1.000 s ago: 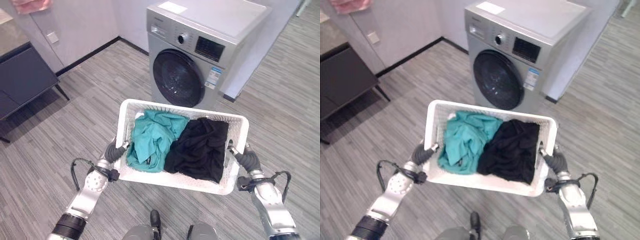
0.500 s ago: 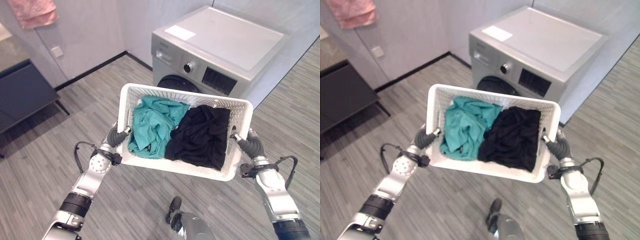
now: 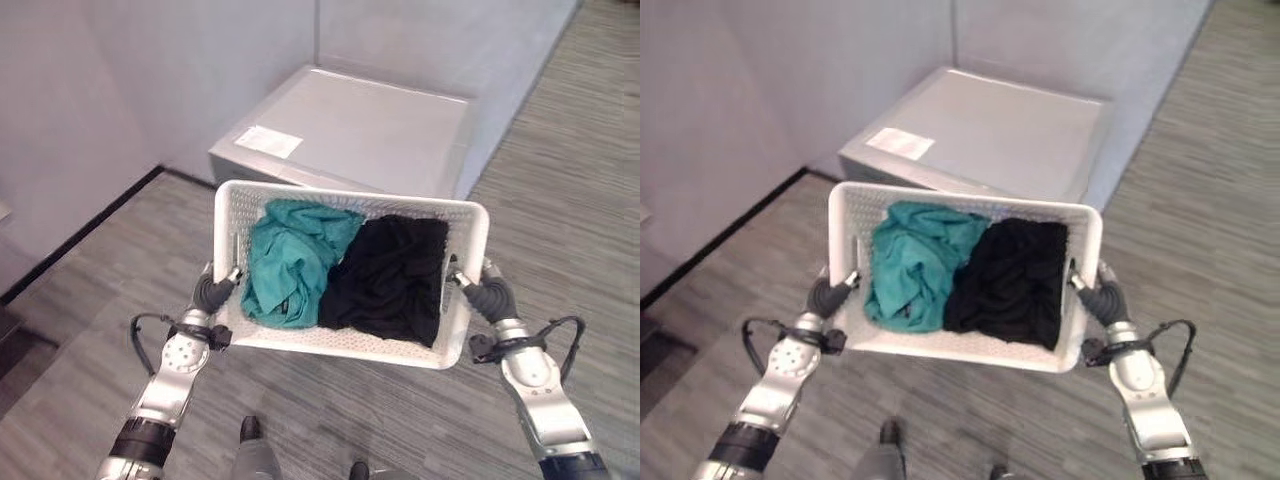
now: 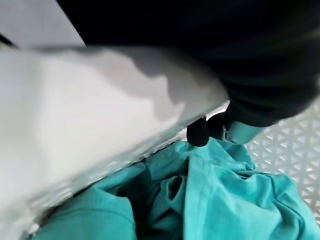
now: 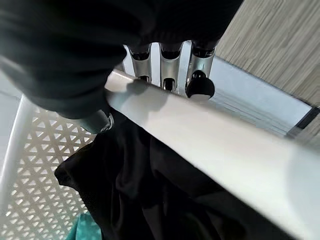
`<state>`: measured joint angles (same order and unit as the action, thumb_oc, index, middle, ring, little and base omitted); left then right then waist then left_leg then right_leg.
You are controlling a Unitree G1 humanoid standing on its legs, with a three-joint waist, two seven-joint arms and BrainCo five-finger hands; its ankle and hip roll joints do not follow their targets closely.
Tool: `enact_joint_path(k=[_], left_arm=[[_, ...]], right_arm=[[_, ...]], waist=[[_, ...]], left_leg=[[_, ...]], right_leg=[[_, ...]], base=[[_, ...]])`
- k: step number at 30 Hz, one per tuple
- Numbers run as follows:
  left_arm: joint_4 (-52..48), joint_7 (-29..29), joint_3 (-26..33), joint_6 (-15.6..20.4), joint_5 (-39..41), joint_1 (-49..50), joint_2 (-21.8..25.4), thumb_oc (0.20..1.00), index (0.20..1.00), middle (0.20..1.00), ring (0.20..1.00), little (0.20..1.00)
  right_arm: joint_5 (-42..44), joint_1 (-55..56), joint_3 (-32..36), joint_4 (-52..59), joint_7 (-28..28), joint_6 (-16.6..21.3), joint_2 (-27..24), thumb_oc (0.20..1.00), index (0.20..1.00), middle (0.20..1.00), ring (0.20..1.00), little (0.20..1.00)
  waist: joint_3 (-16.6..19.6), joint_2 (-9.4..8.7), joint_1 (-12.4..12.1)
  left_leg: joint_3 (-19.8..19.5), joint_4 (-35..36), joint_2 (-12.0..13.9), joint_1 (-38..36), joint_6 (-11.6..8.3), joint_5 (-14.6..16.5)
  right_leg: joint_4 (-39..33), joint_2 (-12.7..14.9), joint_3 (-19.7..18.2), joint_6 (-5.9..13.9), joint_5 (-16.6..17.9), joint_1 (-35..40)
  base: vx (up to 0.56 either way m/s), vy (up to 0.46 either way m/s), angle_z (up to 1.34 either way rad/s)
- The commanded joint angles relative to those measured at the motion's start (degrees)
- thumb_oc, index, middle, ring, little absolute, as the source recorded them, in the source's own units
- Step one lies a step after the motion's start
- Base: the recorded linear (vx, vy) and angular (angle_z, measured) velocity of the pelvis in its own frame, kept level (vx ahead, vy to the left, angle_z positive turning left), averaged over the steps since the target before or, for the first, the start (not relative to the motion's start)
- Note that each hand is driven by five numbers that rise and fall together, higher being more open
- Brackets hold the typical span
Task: Grab the laundry basket,head to the washer,open it,put in the laundry and shut it.
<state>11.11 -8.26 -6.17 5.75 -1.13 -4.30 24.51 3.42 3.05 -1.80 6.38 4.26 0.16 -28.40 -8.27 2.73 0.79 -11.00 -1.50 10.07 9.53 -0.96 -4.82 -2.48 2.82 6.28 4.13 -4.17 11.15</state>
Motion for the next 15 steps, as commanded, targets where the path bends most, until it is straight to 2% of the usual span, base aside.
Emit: enact_joint_path(k=[1,3,6,12,14,15], left_arm=[[0.54,-6.31,15.1,0.63,5.39,-3.92,7.41,0.2,0.2,0.2,0.2,0.2],[-0.33,-6.12,15.06,0.44,3.2,-4.41,8.43,0.2,0.2,0.2,0.2,0.2],[-2.17,-5.64,15.37,0.5,1.37,-4.94,10.59,0.2,0.2,0.2,0.2,0.2],[-3.06,-4.87,15.06,1.0,1.48,-7.86,14.05,0.2,0.2,0.2,0.2,0.2],[-2.71,-4.5,13.41,1.04,1.9,-10.77,15.69,0.2,0.2,0.2,0.2,0.2],[-2.32,-4.11,11.5,1.01,3.39,-14.05,17.63,0.2,0.2,0.2,0.2,0.2]], right_arm=[[4.38,-1.67,6.78,1.94,-1.64,6.89,-3.83,0.2,0.2,0.2,0.2,0.2],[4.89,-1.14,7.37,2.64,-2.34,6.94,-4.3,0.2,0.2,0.2,0.2,0.2],[4.15,-2.14,8.74,2.54,-2.33,6.53,-5.65,0.2,0.2,0.2,0.2,0.2],[2.13,-7.94,9.86,-0.84,-1.01,5.17,-9.96,0.2,0.2,0.2,0.2,0.2],[2.67,-10.58,10.13,-3.32,-0.38,4.79,-12.64,0.2,0.2,0.2,0.2,0.2],[3.38,-13.25,9.86,-5.56,0.1,4.27,-15.8,0.2,0.2,0.2,0.2,0.2]], waist=[[1.55,-3.47,-1.85],[2.84,-2.38,-1.4],[3.72,-2.13,-1.71],[4.55,-2.61,-3.09],[4.97,-2.98,-3.56],[5.2,-3.31,-3.63]], left_leg=[[2.69,1.84,1.52,-6.04,-5.16,0.42],[3.18,2.94,0.69,-7.25,-6.33,0.54],[5.17,3.17,-0.48,-9.04,-6.5,1.64],[8.28,3.47,-1.88,-11.52,-5.16,3.17],[8.92,3.48,-2.15,-11.97,-4.89,3.44],[8.89,3.33,-2.07,-12.01,-4.75,3.58]], right_leg=[[-0.42,-1.66,0.18,-1.68,1.23,-5.8],[-0.15,-1.21,-0.72,-1.33,1.21,-5.12],[0.42,0.46,-0.98,-0.66,1.4,-4.89],[2.08,2.1,-2.83,0.34,1.36,-5.21],[2.21,2.47,-2.65,0.67,1.1,-4.79],[2.49,2.4,-2.51,0.74,0.78,-4.69]], base=[[0.09,0.159,-0.95],[0.12,0.203,-0.1],[0.12,0.2,0.01],[0.09,0.101,-0.16],[0.12,0.036,-0.1],[0.1,0.005,-0.04]])
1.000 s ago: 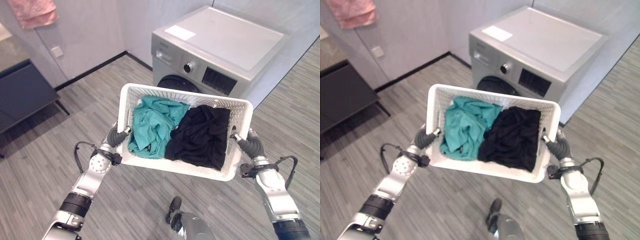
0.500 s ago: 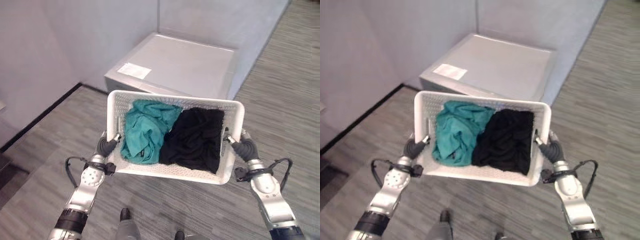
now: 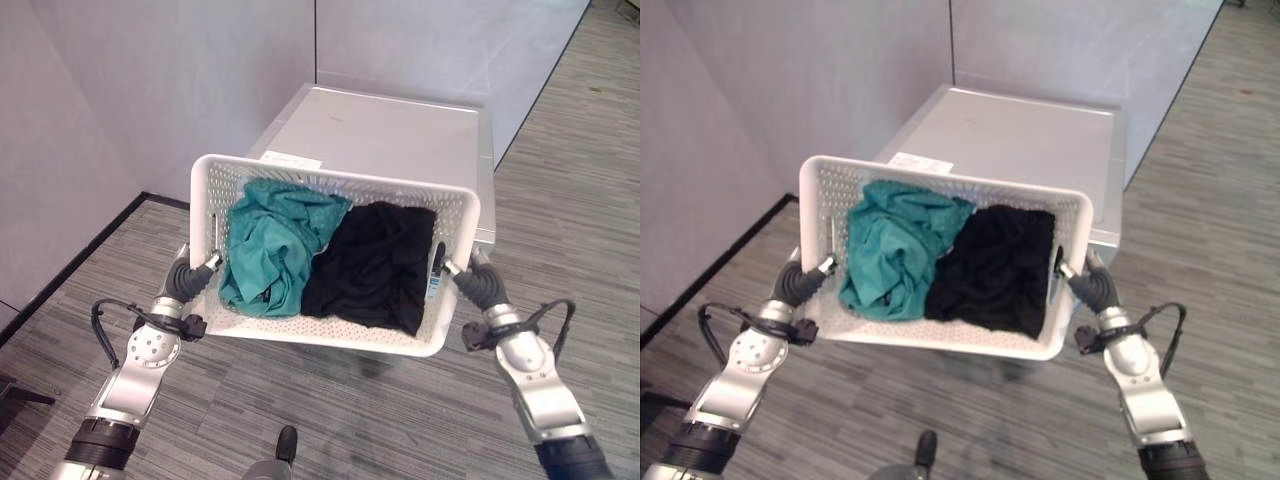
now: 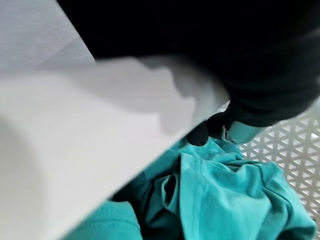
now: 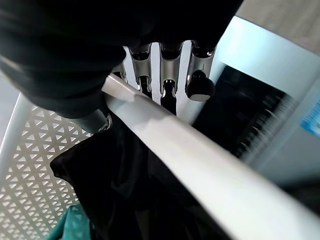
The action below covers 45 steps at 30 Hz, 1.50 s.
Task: Grab the laundry basket,head to the washer,open it,put in the laundry and shut it.
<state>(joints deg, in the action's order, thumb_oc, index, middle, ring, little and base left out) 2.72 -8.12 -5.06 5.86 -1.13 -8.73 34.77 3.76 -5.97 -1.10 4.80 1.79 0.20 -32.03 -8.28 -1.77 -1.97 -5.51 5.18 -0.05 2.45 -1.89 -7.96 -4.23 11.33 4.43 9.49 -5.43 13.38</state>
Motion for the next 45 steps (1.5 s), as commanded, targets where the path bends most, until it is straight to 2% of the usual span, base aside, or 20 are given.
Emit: enact_joint_path(k=[1,4,8,9,11,12,13,16,17,19,21,24,25,28,32,33,35,38,41,45], left_arm=[[6.23,-4.27,10.28,0.94,3.43,-9.87,7.4,0.2,0.2,0.2,0.2,0.2],[9.1,-3.74,5.56,0.99,9.27,-17.89,10.13,0.2,0.2,0.2,0.2,0.2],[15.01,-4.49,0.91,1.49,15.75,-26.88,12.73,0.2,0.2,0.2,0.2,0.2],[17.07,-4.42,-0.73,1.49,17.22,-29.51,13.56,0.2,0.2,0.2,0.2,0.2],[22.77,-4.77,-5.86,1.67,21.76,-36.2,15.37,0.2,0.2,0.2,0.2,0.2],[23.25,-4.75,-6.05,1.86,21.92,-36.69,15.51,0.2,0.2,0.2,0.2,0.2],[26.37,-4.77,-8.68,1.76,24.44,-40.06,16.95,0.2,0.2,0.2,0.2,0.2],[29.25,-4.19,-11.69,1.4,25.57,-44.3,17.45,0.2,0.2,0.2,0.2,0.2],[31.89,-4.04,-14.18,1.39,25.59,-47.28,16.81,0.2,0.2,0.2,0.2,0.2],[33.41,-4.11,-15.48,1.08,24.0,-48.61,16.01,0.2,0.2,0.2,0.2,0.2],[33.83,-3.99,-16.37,1.11,23.01,-49.26,15.75,0.2,0.2,0.2,0.2,0.2],[33.3,-3.27,-19.18,0.61,18.96,-50.68,15.42,0.2,0.2,0.2,0.2,0.2],[34.03,-2.55,-22.4,-0.1,15.0,-52.84,14.86,0.2,0.2,0.2,0.2,0.2],[36.31,-1.74,-24.6,-1.03,12.84,-54.71,13.83,0.2,0.2,0.2,0.2,0.2],[39.28,-0.52,-27.35,-1.39,11.6,-56.84,12.15,0.2,0.2,0.2,0.2,0.2],[40.71,-0.49,-28.24,-1.39,11.24,-57.63,11.68,0.2,0.2,0.2,0.2,0.2],[43.66,-0.76,-30.15,-1.47,9.98,-59.61,10.4,0.2,0.2,0.2,0.2,0.2],[45.74,-0.26,-29.94,-1.41,10.88,-59.78,9.44,0.2,0.2,0.2,0.2,0.2],[46.3,0.26,-30.89,-1.58,10.91,-60.35,8.65,0.2,0.2,0.2,0.2,0.2],[47.43,0.4,-32.48,-1.79,9.52,-61.78,8.09,0.2,0.2,0.2,0.2,0.2]], right_arm=[[3.09,-4.39,9.16,-4.15,2.59,4.3,-12.22,0.2,0.2,0.2,0.2,0.2],[5.33,-10.66,7.25,-8.42,2.71,3.62,-18.69,0.2,0.2,0.2,0.2,0.2],[7.83,-18.43,2.88,-14.81,3.27,3.0,-24.89,0.2,0.2,0.2,0.2,0.2],[8.81,-21.26,1.07,-16.6,3.13,2.86,-26.45,0.2,0.2,0.2,0.2,0.2],[12.2,-28.98,-5.89,-20.19,2.63,2.86,-27.98,0.2,0.2,0.2,0.2,0.2],[12.33,-29.77,-6.4,-20.71,2.65,3.03,-27.96,0.2,0.2,0.2,0.2,0.2],[12.93,-34.03,-10.85,-24.23,2.46,2.3,-28.98,0.2,0.2,0.2,0.2,0.2],[13.57,-36.99,-13.74,-26.44,2.21,2.05,-29.42,0.2,0.2,0.2,0.2,0.2],[11.28,-37.73,-15.39,-29.14,2.38,0.95,-29.86,0.2,0.2,0.2,0.2,0.2],[9.48,-36.73,-14.91,-29.87,1.92,0.05,-29.93,0.2,0.2,0.2,0.2,0.2],[8.94,-36.17,-14.4,-30.39,2.05,-0.06,-28.87,0.2,0.2,0.2,0.2,0.2],[5.05,-34.74,-14.37,-32.19,0.93,-0.93,-26.91,0.2,0.2,0.2,0.2,0.2],[3.89,-35.94,-15.56,-34.44,0.53,-1.29,-26.37,0.2,0.2,0.2,0.2,0.2],[3.85,-39.77,-18.23,-38.24,0.36,-1.2,-25.71,0.2,0.2,0.2,0.2,0.2],[4.04,-43.96,-22.21,-42.9,-1.13,-2.02,-25.47,0.2,0.2,0.2,0.2,0.2],[4.2,-45.93,-24.1,-44.12,-1.75,-2.13,-25.22,0.2,0.2,0.2,0.2,0.2],[3.72,-51.03,-28.19,-47.75,-2.5,-2.53,-25.13,0.2,0.2,0.2,0.2,0.2],[4.25,-52.38,-29.77,-49.76,-3.42,-2.98,-25.57,0.2,0.2,0.2,0.2,0.2],[4.74,-53.42,-31.23,-50.94,-4.25,-3.28,-25.96,0.2,0.2,0.2,0.2,0.2],[6.06,-54.8,-32.78,-51.53,-5.76,-3.5,-30.11,0.2,0.2,0.2,0.2,0.2]], waist=[[5.11,1.18,-0.88],[5.09,0.29,-1.24],[3.88,-0.65,-1.77],[3.14,-0.86,-2.14],[0.77,-1.32,-3.33],[0.6,-1.26,-3.04],[0.07,-1.51,-3.35],[0.58,-1.91,-3.24],[1.33,-1.66,-3.32],[2.01,-1.56,-3.35],[2.35,-1.34,-3.6],[3.07,-0.56,-4.42],[2.57,0.27,-3.33],[1.72,2.16,-1.75],[1.93,3.0,-0.99],[2.23,3.12,-0.92],[2.62,2.86,-0.8],[3.6,1.55,-0.87],[4.38,1.32,-0.69],[5.41,0.92,0.08]], left_leg=[[3.37,-3.38,8.05,-4.9,-3.81,6.73],[2.9,-4.39,8.62,-4.58,-3.95,6.88],[1.88,-10.49,8.88,-1.83,-4.38,8.05],[1.15,-14.61,8.44,-0.29,-4.68,8.21],[-2.28,-24.41,5.85,4.57,-4.66,5.99],[-2.52,-25.05,5.8,4.98,-4.64,6.23],[-2.02,-26.99,6.46,7.55,-4.8,4.06],[0.25,-20.77,7.52,6.95,-4.52,5.45],[2.93,-13.06,8.65,8.22,-4.19,3.87],[5.6,-12.23,7.48,9.42,-3.8,3.77],[5.48,-12.73,6.74,9.13,-3.45,4.32],[4.68,-12.46,3.48,5.88,-0.92,7.16],[5.31,-11.29,2.02,2.65,1.49,8.28],[6.04,-9.01,2.11,-0.13,3.13,8.29],[5.94,-6.43,2.14,-2.87,2.93,8.4],[6.25,-5.66,2.45,-3.53,2.57,8.69],[7.15,-4.78,2.77,-5.12,1.61,9.41],[8.19,-3.91,2.23,-6.47,1.06,10.04],[8.13,-3.36,2.53,-6.62,0.69,9.93],[7.51,-2.05,3.28,-6.71,-0.31,9.48]], right_leg=[[4.29,-6.11,-0.63,-4.62,2.02,-6.94],[5.04,-6.93,0.26,-4.87,1.31,-6.89],[5.74,-8.07,0.81,-5.75,0.48,-6.98],[5.66,-8.41,0.92,-6.09,0.01,-6.39],[5.96,-8.97,0.81,-6.6,-0.13,-5.45],[5.97,-9.02,0.99,-6.57,-0.15,-5.47],[5.81,-9.27,1.61,-6.57,-0.58,-4.64],[5.03,-8.84,2.08,-5.75,-1.13,-3.96],[4.26,-8.38,3.24,-4.85,-1.69,-3.12],[5.03,-7.54,3.77,-4.01,-2.45,-2.44],[6.28,-6.99,3.7,-3.7,-2.8,-2.28],[15.96,-4.38,3.2,-1.62,-1.49,-4.83],[27.27,-3.39,1.01,0.12,3.54,-9.78],[35.53,-3.49,0.27,1.29,7.15,-15.93],[27.94,-1.64,3.24,0.54,5.97,-17.07],[23.68,-1.05,4.13,0.29,5.47,-16.73],[13.04,1.58,6.4,0.83,7.67,-16.22],[10.09,2.22,6.82,1.49,9.85,-13.89],[8.52,1.93,7.94,1.52,9.86,-12.74],[5.15,0.51,8.36,1.36,9.22,-11.06]], base=[[0.11,-0.027,0.05],[0.08,-0.067,0.05],[0.03,-0.101,0.12],[-0.06,-0.093,0.18],[-0.02,-0.091,0.22],[0.07,-0.013,0.31],[0.05,0.005,0.35],[0.2,0.097,0.34],[0.18,0.161,0.28],[0.2,0.199,0.17],[0.17,0.179,-0.05],[0.29,0.361,-0.23],[0.24,0.416,-0.27],[0.17,0.263,-0.23],[0.12,0.035,-0.23],[0.19,-0.071,-0.23],[0.17,-0.077,-0.19],[0.18,-0.064,0.02],[0.1,-0.046,0.1],[0.09,-0.089,0.02]])
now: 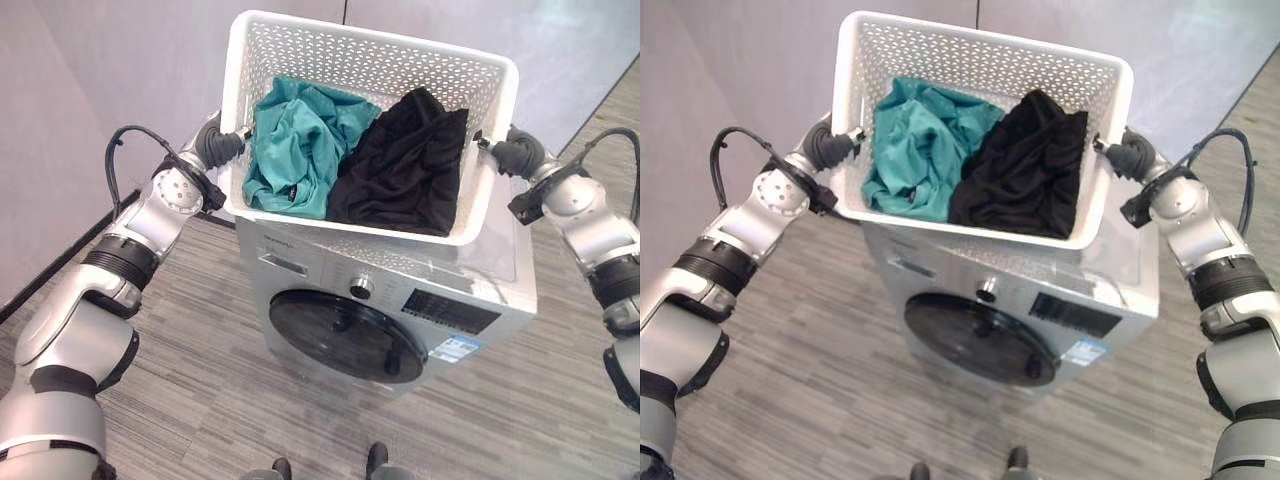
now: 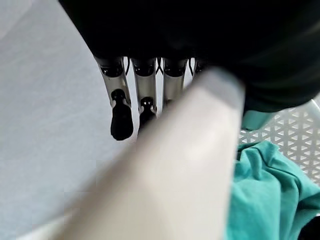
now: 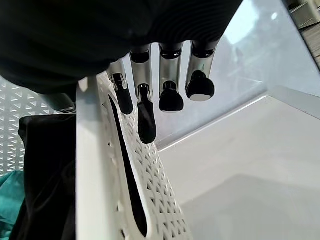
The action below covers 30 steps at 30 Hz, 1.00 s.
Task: Grab the laundry basket,head to the washer,open it,put in the laundry and shut it.
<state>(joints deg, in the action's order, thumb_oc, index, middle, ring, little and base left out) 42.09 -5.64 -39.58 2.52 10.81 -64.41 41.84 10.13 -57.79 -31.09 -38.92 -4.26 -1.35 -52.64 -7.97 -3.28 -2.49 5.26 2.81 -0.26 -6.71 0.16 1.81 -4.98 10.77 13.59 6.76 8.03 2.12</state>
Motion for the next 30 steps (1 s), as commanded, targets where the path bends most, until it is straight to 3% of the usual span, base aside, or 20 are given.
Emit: enact_joint_path(k=[1,2,7,16,17,18,19,20,21,30], left_arm=[[8.25,-1.84,1.29,1.56,-2.89,-6.73,1.01,0.2,0.2,0.2,0.2,0.2],[8.53,-1.25,1.0,1.32,-3.19,-6.75,0.81,0.2,0.2,0.2,0.2,0.2],[11.23,-0.32,0.32,0.81,-3.44,-7.27,1.46,0.2,0.2,0.2,0.2,0.2],[23.98,0.57,-4.91,-0.11,-4.57,-15.02,-0.05,0.2,0.2,0.2,0.2,0.2],[25.47,0.84,-5.2,-0.25,-4.48,-15.53,-0.76,0.2,0.2,0.2,0.2,0.2],[26.28,0.91,-4.97,-0.43,-4.19,-15.48,-1.11,0.482,0.482,0.482,0.482,0.482],[26.89,0.86,-4.97,-0.46,-4.01,-15.62,-1.34,0.63,0.63,0.63,0.63,0.63],[27.33,0.84,-5.04,-0.48,-4.01,-15.71,-1.58,0.849,0.849,0.849,0.849,0.849],[28.19,0.89,-5.09,-0.62,-3.91,-15.85,-1.81,1.0,1.0,1.0,1.0,1.0],[28.58,0.33,-5.0,-0.26,-3.56,-16.15,-2.15,1.0,1.0,1.0,1.0,1.0]], right_arm=[[-0.7,-3.05,-3.58,-7.87,-0.75,-2.03,-11.77,0.2,0.2,0.2,0.2,0.2],[-0.97,-2.48,-3.9,-7.17,-1.88,-2.23,-14.59,0.2,0.2,0.2,0.2,0.2],[-0.79,-1.93,-4.21,-8.86,-3.04,-2.11,-16.3,0.2,0.2,0.2,0.2,0.2],[-1.3,-11.56,-13.16,-20.13,-5.4,-2.52,-9.37,0.2,0.2,0.2,0.2,0.2],[-1.95,-12.9,-13.94,-22.35,-5.28,-2.73,-8.19,0.244,0.244,0.244,0.244,0.244],[-2.34,-13.19,-13.91,-23.67,-5.12,-2.88,-7.53,0.351,0.351,0.351,0.351,0.351],[-2.55,-13.84,-14.16,-24.86,-4.94,-2.96,-6.95,1.0,1.0,1.0,1.0,1.0],[-2.97,-14.35,-14.34,-25.94,-4.74,-3.02,-6.5,1.0,1.0,1.0,1.0,1.0],[-3.04,-15.05,-14.31,-26.66,-4.52,-3.1,-5.78,1.0,1.0,1.0,1.0,1.0],[-3.19,-16.15,-13.72,-30.1,-3.12,-2.99,-3.51,1.0,1.0,1.0,1.0,1.0]], waist=[[5.4,2.31,0.81],[5.66,2.2,1.27],[6.02,2.31,1.55],[6.94,2.85,1.47],[7.03,2.85,1.49],[7.14,2.89,1.51],[7.15,2.93,1.51],[7.21,2.99,1.51],[7.28,3.05,1.52],[7.31,3.37,1.37]], left_leg=[[-3.45,0.72,3.74,2.53,-2.79,-0.5],[-3.35,1.46,4.25,2.11,-3.27,-0.76],[-3.01,1.76,4.92,0.84,-3.45,-0.48],[-2.09,2.05,5.63,-0.49,-3.92,-0.5],[-2.03,2.08,5.77,-0.47,-3.99,-0.54],[-2.03,2.12,5.81,-0.55,-4.02,-0.56],[-2.0,2.13,5.89,-0.57,-4.04,-0.57],[-2.0,2.17,5.88,-0.62,-4.05,-0.58],[-1.99,2.19,5.95,-0.64,-4.08,-0.61],[-2.05,2.19,5.99,-0.76,-4.19,-0.56]], right_leg=[[4.69,0.69,-0.78,4.05,-4.39,0.63],[4.1,0.17,-0.86,3.87,-4.8,1.16],[3.96,-0.63,-1.89,3.56,-5.62,1.99],[3.12,-1.5,-2.94,3.26,-6.27,3.15],[3.07,-1.58,-2.93,3.21,-6.38,3.19],[3.05,-1.65,-2.91,3.18,-6.45,3.32],[3.05,-1.69,-2.88,3.17,-6.52,3.39],[3.05,-1.72,-2.89,3.13,-6.56,3.41],[2.97,-1.75,-2.97,3.13,-6.59,3.46],[2.63,-1.83,-2.92,3.07,-6.77,3.91]], base=[[0.06,-0.084,-0.12],[0.06,-0.083,-0.03],[0.04,-0.034,-0.03],[0.01,-0.012,-0.09],[0.0,0.0,0.0],[0.0,0.0,0.0],[0.0,0.0,0.0],[0.0,0.0,0.0],[0.0,0.0,0.0],[0.0,0.0,0.0]])
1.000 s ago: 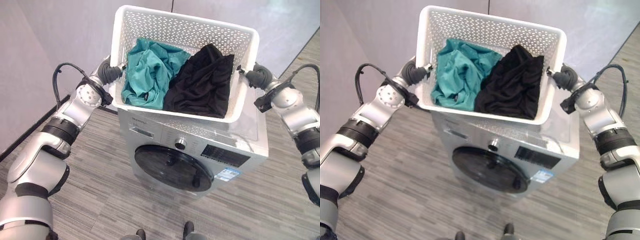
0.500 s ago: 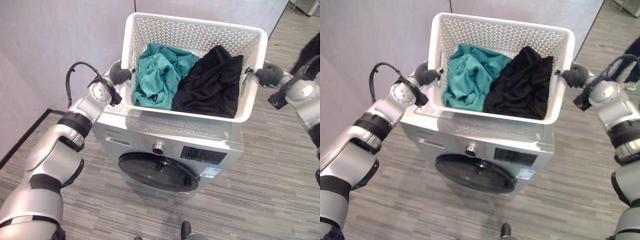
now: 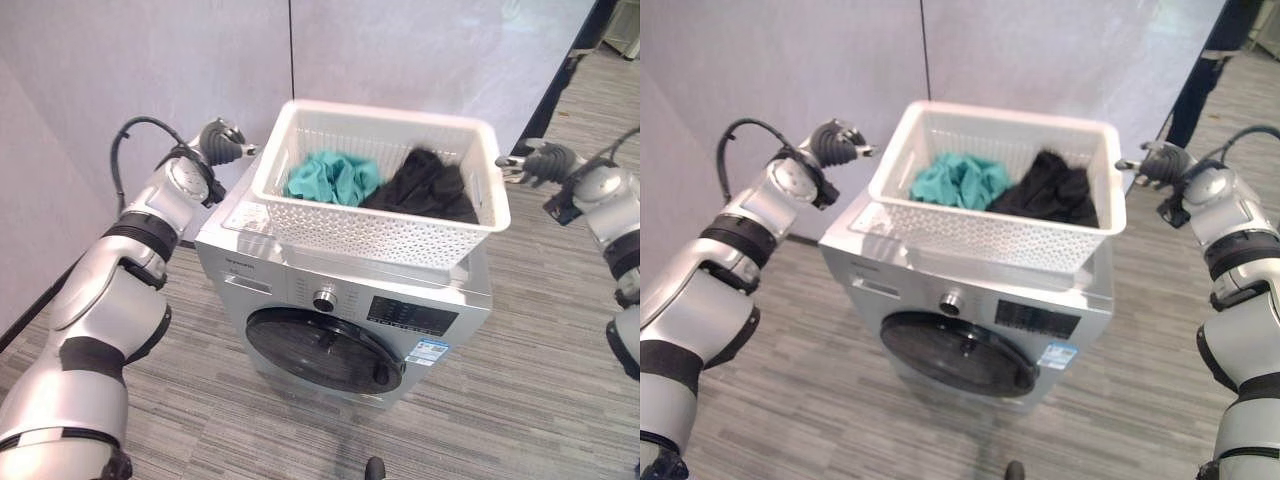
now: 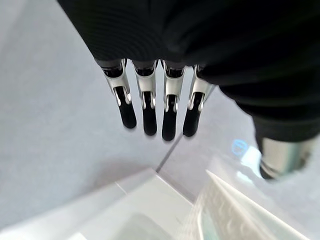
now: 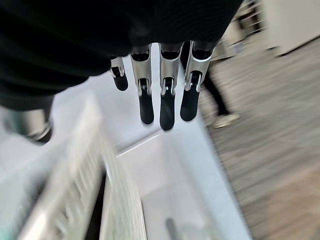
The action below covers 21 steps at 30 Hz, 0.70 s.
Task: Grab the laundry basket,head to the washer,open it,put in the laundry and shut it.
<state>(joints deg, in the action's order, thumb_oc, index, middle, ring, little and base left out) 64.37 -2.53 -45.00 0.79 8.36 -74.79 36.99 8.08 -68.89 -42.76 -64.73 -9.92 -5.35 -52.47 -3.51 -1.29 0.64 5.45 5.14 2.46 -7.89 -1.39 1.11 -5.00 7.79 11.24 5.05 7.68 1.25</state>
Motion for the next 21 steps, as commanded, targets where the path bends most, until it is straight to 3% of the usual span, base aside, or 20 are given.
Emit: enact_joint_path(k=[1,10,15,16,17,18,19,20,21], left_arm=[[6.47,-2.89,0.37,1.42,-1.41,-5.77,2.7,1.0,1.0,1.0,1.0,1.0],[6.02,-4.71,1.97,2.26,-0.01,-5.13,4.24,1.0,1.0,1.0,1.0,1.0],[0.94,-9.14,6.89,3.05,-0.37,-1.41,8.85,1.0,1.0,1.0,1.0,1.0],[-2.57,-11.3,9.51,3.66,-0.93,0.53,10.33,1.0,1.0,1.0,1.0,1.0],[-11.43,-14.5,15.94,4.27,-2.27,6.73,13.36,1.0,1.0,1.0,1.0,1.0],[-11.88,-14.53,15.96,4.07,-2.4,7.16,13.35,1.0,1.0,1.0,1.0,1.0],[-25.57,-18.47,29.37,5.35,-4.97,21.25,17.12,1.0,1.0,1.0,1.0,1.0],[-26.13,-18.44,29.48,5.13,-5.13,21.84,17.04,1.0,1.0,1.0,1.0,1.0],[-30.76,-20.94,36.48,5.64,-7.8,29.78,18.15,1.0,1.0,1.0,1.0,1.0]], right_arm=[[-0.92,-5.18,-1.79,-4.66,2.74,1.0,-3.75,1.0,1.0,1.0,1.0,1.0],[3.35,-6.42,1.46,-4.75,7.14,2.37,-6.0,1.0,1.0,1.0,1.0,1.0],[8.93,-2.49,10.08,0.71,13.58,5.06,-9.65,1.0,1.0,1.0,1.0,1.0],[10.43,0.02,13.78,3.0,15.4,6.13,-10.43,1.0,1.0,1.0,1.0,1.0],[10.36,7.92,21.54,9.86,18.0,7.1,-11.8,1.0,1.0,1.0,1.0,1.0],[10.18,9.02,22.34,10.46,18.1,6.93,-11.77,1.0,1.0,1.0,1.0,1.0],[9.38,25.24,38.26,22.44,22.62,9.23,-11.94,1.0,1.0,1.0,1.0,1.0],[9.18,26.61,39.22,23.2,22.67,9.02,-11.81,1.0,1.0,1.0,1.0,1.0],[8.74,34.41,46.89,27.52,25.28,10.88,-9.72,1.0,1.0,1.0,1.0,1.0]], waist=[[2.87,1.41,-1.74],[3.06,1.68,-1.73],[3.0,1.83,-1.91],[2.77,2.09,-1.91],[2.65,1.94,-2.02],[2.87,1.86,-2.08],[2.8,1.72,-2.06],[3.11,1.71,-2.19],[2.88,1.63,-2.29]], left_leg=[[-2.24,-0.14,3.27,0.41,-2.64,0.17],[-2.18,-0.14,3.13,0.34,-2.68,0.37],[-2.18,-0.14,3.06,0.48,-2.63,0.6],[-2.25,-0.14,3.04,0.55,-2.59,0.7],[-2.36,-0.14,2.87,1.0,-2.42,0.46],[-2.41,-0.14,2.97,0.7,-2.48,0.93],[-2.45,-0.14,2.73,1.37,-2.25,0.69],[-2.52,-0.14,2.88,0.9,-2.34,1.47],[-2.53,-0.14,2.69,1.29,-2.23,1.22]], right_leg=[[2.63,1.16,-0.56,4.78,-6.43,4.83],[2.32,1.27,-0.53,4.86,-6.34,5.05],[2.19,1.35,-0.42,4.89,-6.39,5.12],[2.16,1.43,-0.38,4.87,-6.45,5.09],[2.21,1.52,-0.25,4.74,-6.39,4.8],[2.16,1.43,-0.21,4.82,-6.74,5.13],[1.9,1.66,-0.11,4.65,-6.39,4.67],[1.76,1.51,-0.07,4.78,-6.94,5.21],[1.62,1.7,-0.06,4.63,-6.56,4.89]], base=[[0.0,0.0,0.0],[0.0,0.0,0.0],[0.0,0.0,-0.01],[0.0,0.0,0.0],[0.0,0.0,0.0],[0.0,0.0,0.0],[0.05,-0.011,0.01],[0.0,0.0,0.0],[0.06,-0.001,0.0]])
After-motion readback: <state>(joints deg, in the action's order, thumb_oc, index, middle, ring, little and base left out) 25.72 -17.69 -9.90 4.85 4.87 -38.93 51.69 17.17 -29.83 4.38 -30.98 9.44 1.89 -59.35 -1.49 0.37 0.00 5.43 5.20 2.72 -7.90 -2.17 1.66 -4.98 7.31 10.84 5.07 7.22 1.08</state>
